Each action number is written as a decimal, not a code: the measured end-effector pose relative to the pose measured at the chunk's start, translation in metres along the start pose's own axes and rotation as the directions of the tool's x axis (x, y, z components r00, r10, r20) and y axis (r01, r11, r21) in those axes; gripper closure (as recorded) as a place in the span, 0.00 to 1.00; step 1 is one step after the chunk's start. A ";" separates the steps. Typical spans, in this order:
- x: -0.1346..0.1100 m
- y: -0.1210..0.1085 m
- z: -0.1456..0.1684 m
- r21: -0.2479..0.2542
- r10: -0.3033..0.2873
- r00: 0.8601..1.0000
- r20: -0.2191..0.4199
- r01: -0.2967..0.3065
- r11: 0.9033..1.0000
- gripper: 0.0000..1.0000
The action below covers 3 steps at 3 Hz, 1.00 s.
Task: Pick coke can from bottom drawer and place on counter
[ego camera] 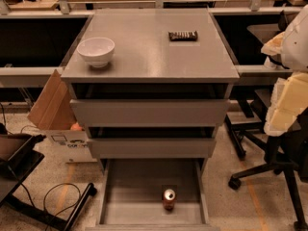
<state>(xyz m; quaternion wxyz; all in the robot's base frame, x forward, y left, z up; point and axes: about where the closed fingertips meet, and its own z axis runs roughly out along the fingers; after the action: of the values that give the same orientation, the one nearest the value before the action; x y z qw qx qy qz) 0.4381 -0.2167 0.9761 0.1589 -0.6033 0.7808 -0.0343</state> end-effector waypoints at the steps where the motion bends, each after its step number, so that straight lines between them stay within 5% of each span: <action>1: 0.000 0.000 0.000 0.000 0.000 1.000 0.000 0.000 1.000 0.00; 2: 0.008 0.004 0.011 0.000 0.022 0.998 0.053 -0.022 1.000 0.00; 3: 0.038 0.024 0.063 -0.039 0.070 0.979 0.193 -0.063 0.997 0.00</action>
Offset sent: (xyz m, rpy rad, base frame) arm -0.0101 -0.0229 -0.0534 0.2180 -0.0259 -0.0320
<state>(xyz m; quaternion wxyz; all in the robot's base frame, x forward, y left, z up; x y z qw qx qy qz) 0.4252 -0.2381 0.9030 0.2254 -0.5799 0.7817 0.0429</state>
